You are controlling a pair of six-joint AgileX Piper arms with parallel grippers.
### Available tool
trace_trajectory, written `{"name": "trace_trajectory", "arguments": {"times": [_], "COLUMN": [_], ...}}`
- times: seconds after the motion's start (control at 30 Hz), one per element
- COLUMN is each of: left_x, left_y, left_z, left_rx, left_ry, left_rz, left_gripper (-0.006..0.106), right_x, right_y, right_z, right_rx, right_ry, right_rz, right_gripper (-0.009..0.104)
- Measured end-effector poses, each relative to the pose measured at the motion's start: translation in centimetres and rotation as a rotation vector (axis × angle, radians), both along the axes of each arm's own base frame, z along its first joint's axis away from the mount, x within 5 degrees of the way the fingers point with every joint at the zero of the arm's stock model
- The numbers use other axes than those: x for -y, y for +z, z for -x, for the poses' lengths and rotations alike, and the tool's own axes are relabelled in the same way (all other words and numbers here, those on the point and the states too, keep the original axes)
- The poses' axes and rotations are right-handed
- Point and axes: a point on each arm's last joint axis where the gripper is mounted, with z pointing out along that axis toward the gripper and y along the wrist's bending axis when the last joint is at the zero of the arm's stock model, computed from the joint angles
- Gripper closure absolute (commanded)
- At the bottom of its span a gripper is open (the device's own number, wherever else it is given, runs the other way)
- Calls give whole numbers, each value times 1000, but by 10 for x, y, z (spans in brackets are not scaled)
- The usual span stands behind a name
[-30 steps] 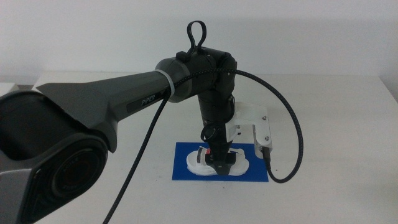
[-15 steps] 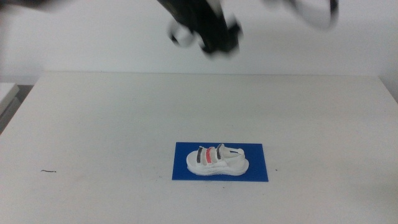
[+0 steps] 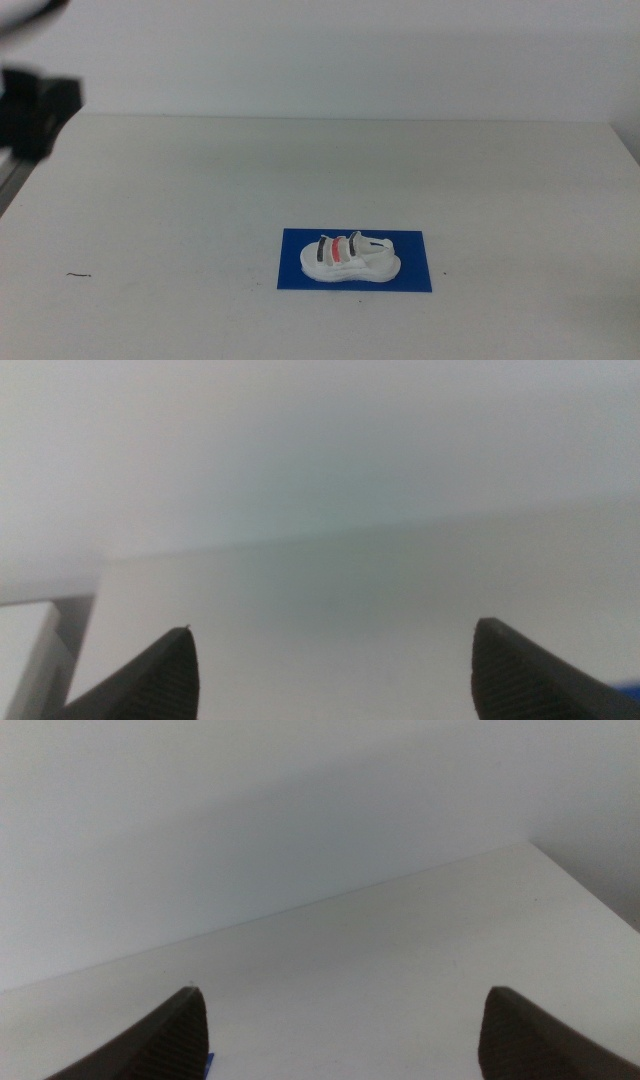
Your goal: Use one arm to grab the shoe from the table and place it on the mat.
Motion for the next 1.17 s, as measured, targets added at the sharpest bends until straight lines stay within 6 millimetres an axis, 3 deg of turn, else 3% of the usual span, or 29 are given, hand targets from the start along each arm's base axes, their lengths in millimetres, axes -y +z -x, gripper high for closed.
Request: {"name": "trace_trajectory", "arguments": {"times": [0.1, 0.3, 0.73, 1.17], "left_x": [-11, -25, -28, -28], "left_y": [-31, -76, -169, -176], "left_z": [24, 60, 97, 103], "left_rx": [107, 282, 357, 369], "left_ry": [57, 136, 158, 161], "left_rz": [34, 47, 48, 56], "left_gripper": [8, 8, 8, 8], "right_x": [0, 0, 0, 0], "right_y": [0, 0, 0, 0], "right_z": [0, 0, 0, 0], "right_rx": [0, 0, 0, 0], "right_ry": [0, 0, 0, 0], "right_rz": [0, 0, 0, 0], "right_gripper": [16, 16, 16, 16]}}
